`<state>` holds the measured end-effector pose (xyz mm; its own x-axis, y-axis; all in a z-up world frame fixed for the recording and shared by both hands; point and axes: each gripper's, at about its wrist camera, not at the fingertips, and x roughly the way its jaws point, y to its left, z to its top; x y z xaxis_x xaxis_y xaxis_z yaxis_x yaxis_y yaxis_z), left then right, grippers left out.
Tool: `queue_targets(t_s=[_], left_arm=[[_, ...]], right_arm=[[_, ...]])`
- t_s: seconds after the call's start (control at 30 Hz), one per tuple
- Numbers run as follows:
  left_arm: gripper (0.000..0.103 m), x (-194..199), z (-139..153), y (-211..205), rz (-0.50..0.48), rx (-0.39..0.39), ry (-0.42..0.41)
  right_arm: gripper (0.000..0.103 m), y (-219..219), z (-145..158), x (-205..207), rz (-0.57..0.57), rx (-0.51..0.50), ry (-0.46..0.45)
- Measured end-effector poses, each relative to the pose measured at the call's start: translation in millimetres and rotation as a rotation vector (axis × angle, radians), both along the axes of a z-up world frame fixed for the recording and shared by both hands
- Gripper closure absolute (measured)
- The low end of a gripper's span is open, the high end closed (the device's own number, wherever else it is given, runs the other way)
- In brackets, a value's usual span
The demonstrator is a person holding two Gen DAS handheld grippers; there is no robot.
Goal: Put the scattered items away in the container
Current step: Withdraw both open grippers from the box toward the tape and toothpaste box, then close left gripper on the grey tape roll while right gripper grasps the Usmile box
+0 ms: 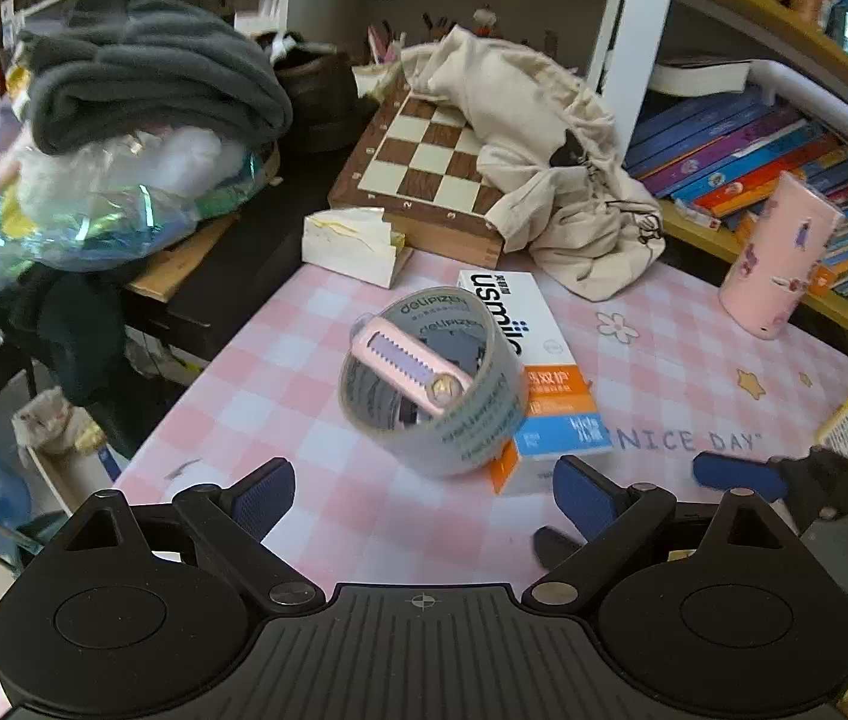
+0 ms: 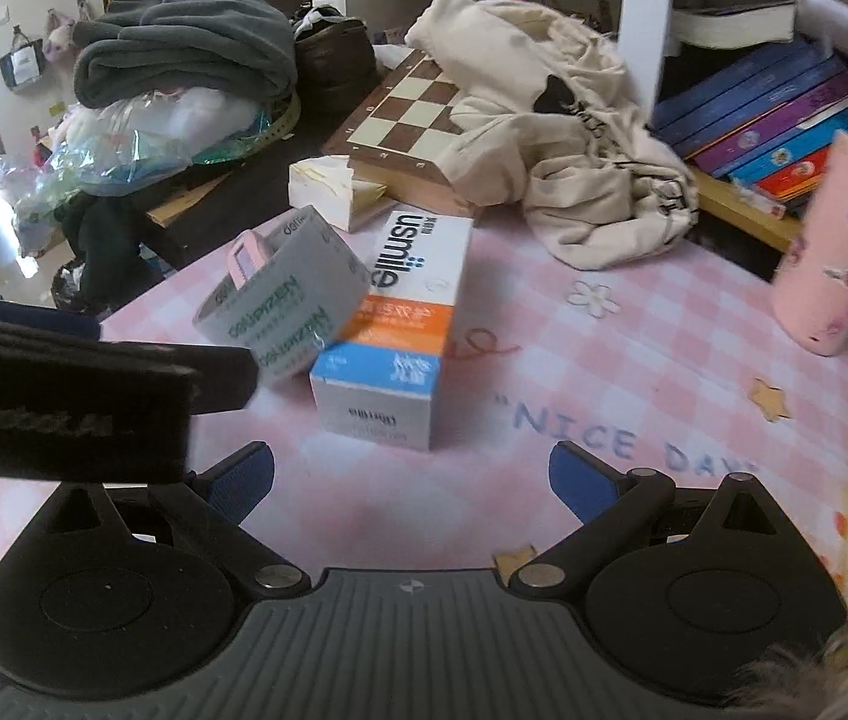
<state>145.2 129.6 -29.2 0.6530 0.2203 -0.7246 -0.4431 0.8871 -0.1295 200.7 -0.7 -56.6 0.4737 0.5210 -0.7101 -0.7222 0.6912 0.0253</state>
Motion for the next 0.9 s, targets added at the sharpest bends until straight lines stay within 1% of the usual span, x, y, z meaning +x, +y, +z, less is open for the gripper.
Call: queue_targets(t_s=[0.27, 0.33, 0.37, 0.4, 0.43, 0.47, 0.5, 0.6, 0.63, 0.67, 0.7, 0.9], left_arm=[[0.008, 29.9, -11.1, 19.6, 0.046, -0.040, -0.007], [0.008, 35.1, -13.3, 23.6, 0.057, -0.044, -0.005], [0.008, 37.1, -14.3, 25.0, 0.059, -0.047, -0.004], [0.008, 38.9, -15.2, 26.3, 0.060, -0.049, -0.004], [0.008, 40.0, -15.8, 26.9, 0.059, -0.048, -0.007], [0.009, 40.8, -16.2, 27.1, 0.058, -0.044, -0.013], [0.009, 41.3, -16.5, 27.1, 0.059, -0.034, -0.020], [0.011, 44.1, -18.9, 27.4, 0.052, -0.030, -0.024], [0.012, 44.7, -19.7, 27.2, 0.051, -0.032, -0.026], [0.017, 44.9, -20.4, 26.4, 0.048, -0.030, -0.027], [0.018, 44.6, -20.8, 24.9, 0.042, -0.025, -0.029], [0.019, 40.6, -19.3, 12.3, -0.004, 0.032, -0.034]], right_arm=[[0.006, 23.7, -12.6, 19.5, 0.026, 0.041, 0.007], [0.008, 28.1, -15.9, 24.7, 0.020, 0.047, 0.005], [0.015, 29.3, -17.7, 27.6, 0.013, 0.043, 0.008], [0.030, 29.5, -19.6, 30.4, 0.004, 0.038, 0.015], [0.037, 28.5, -21.2, 32.8, -0.001, 0.033, 0.027], [0.050, 26.8, -22.6, 35.2, -0.008, 0.031, 0.040], [0.052, 23.8, -23.0, 36.6, -0.016, 0.030, 0.046], [0.053, 12.8, -21.5, 36.8, -0.029, 0.016, 0.038], [0.053, 7.7, -21.2, 36.2, -0.037, 0.009, 0.036], [0.053, 2.5, -21.0, 35.5, -0.044, 0.002, 0.035], [0.053, -3.1, -20.9, 34.5, -0.052, -0.003, 0.035], [0.053, -37.9, -19.1, 19.1, -0.081, -0.030, 0.057]])
